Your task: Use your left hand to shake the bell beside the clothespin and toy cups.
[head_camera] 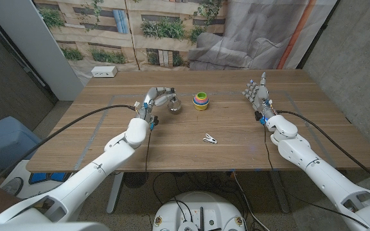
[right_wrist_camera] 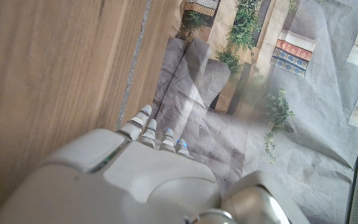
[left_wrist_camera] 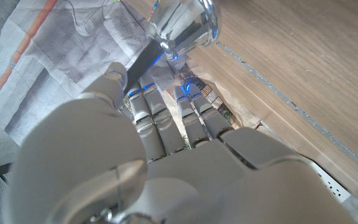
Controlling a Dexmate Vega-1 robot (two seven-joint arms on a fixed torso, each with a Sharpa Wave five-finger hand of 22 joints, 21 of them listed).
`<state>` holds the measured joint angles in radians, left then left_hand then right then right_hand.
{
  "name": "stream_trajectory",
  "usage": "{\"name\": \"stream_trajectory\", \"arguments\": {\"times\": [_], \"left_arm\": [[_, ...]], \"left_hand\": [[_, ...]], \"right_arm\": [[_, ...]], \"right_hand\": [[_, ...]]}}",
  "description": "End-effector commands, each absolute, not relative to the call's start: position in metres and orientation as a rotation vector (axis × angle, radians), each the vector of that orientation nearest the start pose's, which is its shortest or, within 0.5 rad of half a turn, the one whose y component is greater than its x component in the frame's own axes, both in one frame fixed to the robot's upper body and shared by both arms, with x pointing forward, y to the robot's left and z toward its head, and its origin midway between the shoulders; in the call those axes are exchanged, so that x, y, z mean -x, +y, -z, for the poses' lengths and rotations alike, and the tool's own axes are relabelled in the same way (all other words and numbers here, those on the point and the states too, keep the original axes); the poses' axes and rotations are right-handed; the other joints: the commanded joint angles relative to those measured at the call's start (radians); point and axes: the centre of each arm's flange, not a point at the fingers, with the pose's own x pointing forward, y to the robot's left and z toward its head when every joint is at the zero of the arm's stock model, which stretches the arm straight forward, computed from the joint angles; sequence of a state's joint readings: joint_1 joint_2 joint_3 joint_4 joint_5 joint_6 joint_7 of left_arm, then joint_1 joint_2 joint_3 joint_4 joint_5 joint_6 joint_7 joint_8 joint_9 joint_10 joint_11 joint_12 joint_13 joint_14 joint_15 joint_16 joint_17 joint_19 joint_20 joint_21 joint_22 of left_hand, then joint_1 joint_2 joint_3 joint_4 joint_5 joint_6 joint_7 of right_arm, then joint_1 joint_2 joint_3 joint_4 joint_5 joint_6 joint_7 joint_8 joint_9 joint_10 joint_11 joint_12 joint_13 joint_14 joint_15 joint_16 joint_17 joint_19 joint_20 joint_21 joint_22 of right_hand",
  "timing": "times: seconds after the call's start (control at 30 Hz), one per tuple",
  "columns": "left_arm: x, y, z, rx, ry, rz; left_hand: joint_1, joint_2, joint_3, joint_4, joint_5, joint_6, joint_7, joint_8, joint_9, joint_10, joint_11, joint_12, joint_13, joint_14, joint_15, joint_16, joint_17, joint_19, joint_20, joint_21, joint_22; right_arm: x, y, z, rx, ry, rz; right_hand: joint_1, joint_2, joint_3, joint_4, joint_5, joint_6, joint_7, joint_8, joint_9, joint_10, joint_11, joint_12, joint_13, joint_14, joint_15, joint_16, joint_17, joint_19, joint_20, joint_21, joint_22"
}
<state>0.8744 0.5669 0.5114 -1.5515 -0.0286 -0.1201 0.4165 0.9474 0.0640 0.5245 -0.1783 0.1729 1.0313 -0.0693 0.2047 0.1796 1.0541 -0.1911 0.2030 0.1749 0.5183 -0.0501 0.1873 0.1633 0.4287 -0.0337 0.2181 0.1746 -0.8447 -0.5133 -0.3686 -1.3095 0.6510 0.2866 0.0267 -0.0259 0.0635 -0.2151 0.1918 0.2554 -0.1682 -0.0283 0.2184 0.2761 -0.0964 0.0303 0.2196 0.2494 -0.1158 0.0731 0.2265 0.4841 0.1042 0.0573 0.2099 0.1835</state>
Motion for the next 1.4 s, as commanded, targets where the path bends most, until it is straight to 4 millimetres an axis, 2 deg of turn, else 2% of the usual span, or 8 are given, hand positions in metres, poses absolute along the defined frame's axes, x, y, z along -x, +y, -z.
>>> {"name": "stream_trajectory", "arguments": {"times": [0.03,0.33,0.6,0.97,1.4], "left_arm": [[-0.604,0.225,0.015,-0.534,-0.684,-0.069],[-0.594,0.229,0.021,-0.537,-0.600,-0.096],[-0.593,0.226,0.032,-0.406,-0.471,-0.082],[-0.588,0.215,0.041,-0.313,-0.323,-0.020],[-0.587,0.203,0.039,-0.270,-0.245,0.071]], "left_hand": [[0.007,0.007,-0.007,0.000,-0.004,0.032,0.020,-0.001,0.002,0.038,-0.021,0.001,0.002,0.009,-0.143,-0.003,0.001,0.011,0.005,0.005,0.004],[0.010,0.009,-0.017,0.001,-0.004,0.052,0.024,0.001,0.004,0.065,-0.020,0.005,0.002,0.014,-0.140,-0.003,0.001,0.016,0.007,0.004,0.004],[0.014,0.011,-0.025,0.001,-0.004,0.052,0.020,-0.003,0.006,0.069,-0.022,0.000,0.003,0.016,-0.138,-0.004,0.001,-0.003,0.014,-0.005,0.004],[0.017,0.012,-0.031,0.002,-0.004,0.059,0.016,-0.004,0.008,0.076,-0.021,-0.002,0.003,0.015,-0.138,-0.006,0.000,-0.007,0.015,-0.008,0.003],[0.019,0.013,-0.038,0.002,-0.003,0.063,0.022,-0.005,0.009,0.085,-0.024,-0.004,0.004,0.013,-0.134,-0.008,0.000,-0.020,0.014,-0.014,0.003]], "right_arm": [[-0.651,-0.290,0.027,-0.041,-0.593,-0.211],[-0.651,-0.290,0.027,-0.041,-0.593,-0.211],[-0.651,-0.290,0.027,-0.040,-0.594,-0.211],[-0.650,-0.290,0.028,-0.039,-0.595,-0.212],[-0.650,-0.290,0.028,-0.038,-0.595,-0.212]], "right_hand": [[0.003,0.099,-0.006,-0.002,0.005,-0.022,-0.001,0.006,0.006,-0.004,-0.003,0.005,0.001,-0.003,-0.001,0.008,0.004,0.007,0.000,0.006,0.003],[0.003,0.099,-0.006,-0.002,0.005,-0.022,0.000,0.006,0.006,-0.004,-0.002,0.005,0.001,-0.003,-0.001,0.008,0.004,0.007,0.000,0.006,0.003],[0.003,0.099,-0.006,-0.002,0.005,-0.021,-0.001,0.006,0.006,-0.004,-0.001,0.005,0.001,-0.004,0.000,0.008,0.004,0.007,0.000,0.006,0.003],[0.003,0.099,-0.006,-0.002,0.005,-0.021,-0.002,0.006,0.005,-0.003,-0.002,0.006,0.001,-0.004,-0.003,0.007,0.004,0.007,0.000,0.006,0.003],[0.003,0.098,-0.006,-0.002,0.005,-0.018,-0.003,0.007,0.005,-0.001,0.000,0.006,0.001,-0.003,-0.003,0.008,0.004,0.007,0.000,0.006,0.003]]}}
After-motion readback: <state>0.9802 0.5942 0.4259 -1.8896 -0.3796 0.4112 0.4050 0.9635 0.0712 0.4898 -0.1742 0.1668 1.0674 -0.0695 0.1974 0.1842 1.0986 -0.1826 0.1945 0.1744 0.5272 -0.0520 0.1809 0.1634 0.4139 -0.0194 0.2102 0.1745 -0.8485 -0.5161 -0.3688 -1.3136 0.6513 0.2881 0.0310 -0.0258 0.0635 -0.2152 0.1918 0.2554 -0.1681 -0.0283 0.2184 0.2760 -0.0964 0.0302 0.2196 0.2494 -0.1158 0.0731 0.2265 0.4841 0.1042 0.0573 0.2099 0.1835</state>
